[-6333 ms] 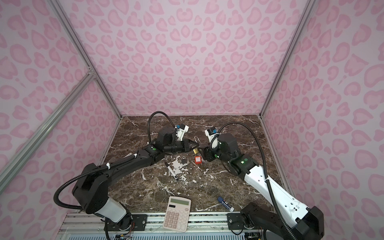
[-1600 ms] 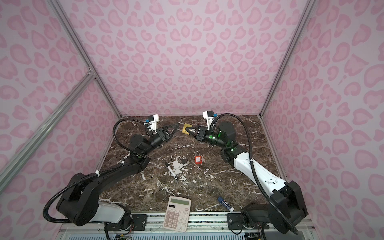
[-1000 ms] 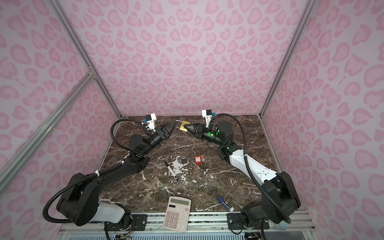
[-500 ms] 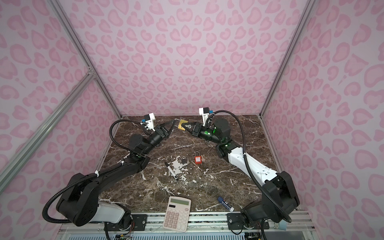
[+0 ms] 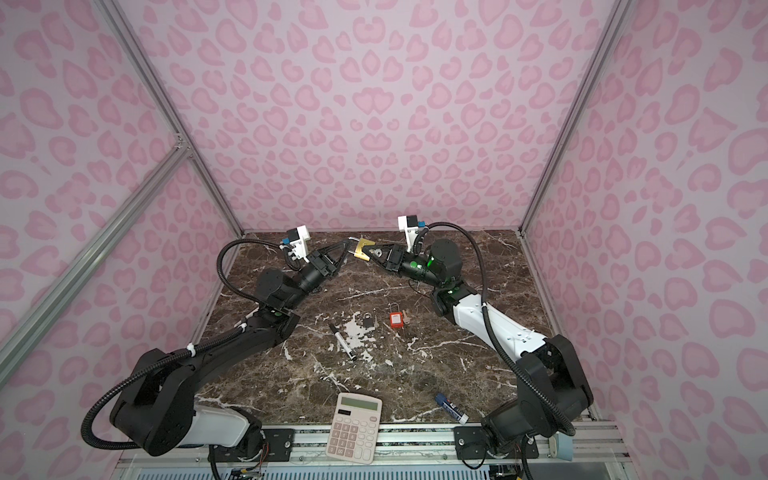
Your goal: Lock with the key
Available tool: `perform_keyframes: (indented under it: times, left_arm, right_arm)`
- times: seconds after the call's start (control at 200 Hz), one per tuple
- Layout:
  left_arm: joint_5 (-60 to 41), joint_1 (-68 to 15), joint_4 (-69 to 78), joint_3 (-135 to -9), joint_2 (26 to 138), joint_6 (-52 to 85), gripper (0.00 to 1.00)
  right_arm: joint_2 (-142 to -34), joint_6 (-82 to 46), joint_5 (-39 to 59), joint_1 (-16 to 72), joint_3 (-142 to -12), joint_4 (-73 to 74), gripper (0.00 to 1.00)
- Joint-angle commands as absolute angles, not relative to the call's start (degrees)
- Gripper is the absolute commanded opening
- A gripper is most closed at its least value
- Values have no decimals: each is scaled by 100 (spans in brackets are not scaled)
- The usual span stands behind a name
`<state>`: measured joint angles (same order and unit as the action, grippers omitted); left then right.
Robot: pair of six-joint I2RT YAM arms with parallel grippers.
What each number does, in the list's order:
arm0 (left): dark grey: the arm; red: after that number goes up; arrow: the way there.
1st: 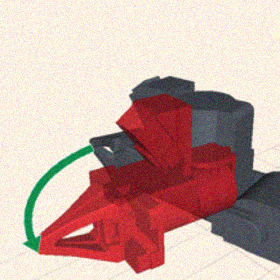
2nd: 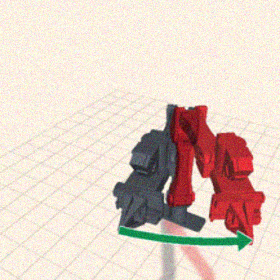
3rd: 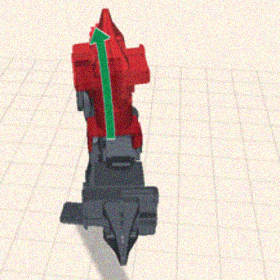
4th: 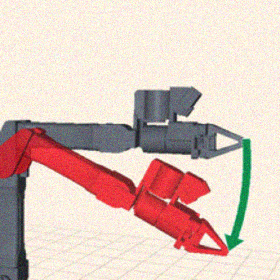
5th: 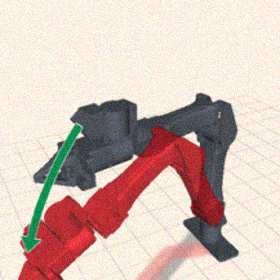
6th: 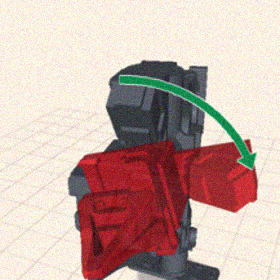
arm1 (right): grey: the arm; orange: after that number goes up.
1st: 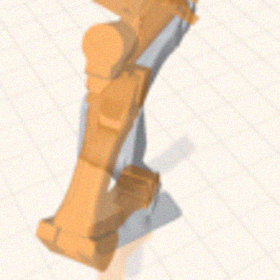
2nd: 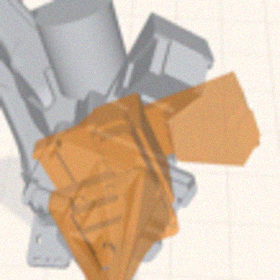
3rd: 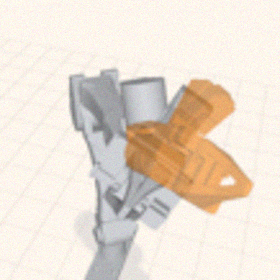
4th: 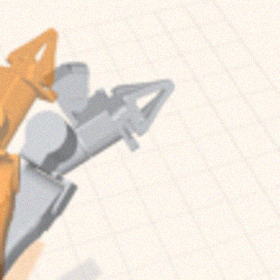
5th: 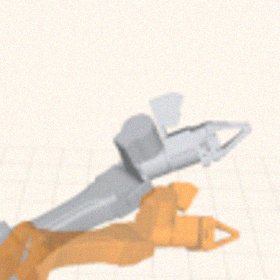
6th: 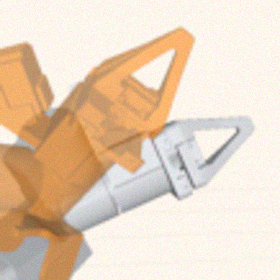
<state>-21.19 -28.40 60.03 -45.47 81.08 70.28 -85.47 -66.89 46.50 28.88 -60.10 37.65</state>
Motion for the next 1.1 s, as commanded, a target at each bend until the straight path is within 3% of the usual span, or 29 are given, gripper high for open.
perform_keyframes:
  times: [0.0,0.155,0.235,0.425,0.785,0.91,1.0,1.095]
  left_arm:
    - [-3144,-2960,6060,-4508,8060,6823,4]
    - [-3016,-3331,6173,-4540,8240,6796,4]
    - [-2929,-3289,6359,-4324,8246,6895,4]
    - [-3026,-2847,6034,-4120,7635,6685,4]
    - [-3294,-2935,6047,-4460,7847,6804,4]
    - [-3116,-3569,5776,-4695,8061,6459,4]
    - [-3338,-3652,6294,-4618,8295,6788,4]
    - [-3018,-3441,5963,-4266,7843,6566,4]
  right_arm:
    - [-8569,-6832,4898,2940,-5973,4009,0]
    - [-8790,-6379,4605,3222,-6386,3586,0]
    - [-8971,-6303,5029,3218,-6852,3171,0]
    - [-8442,-6193,5205,2847,-6265,3042,0]
    - [-8349,-6327,5303,2795,-6224,3214,0]
    - [-8580,-6232,4916,3173,-6458,3357,0]
    - [-8995,-6191,5580,3198,-7325,2940,0]
    - [-8787,-6064,5674,2940,-7100,2790,0]
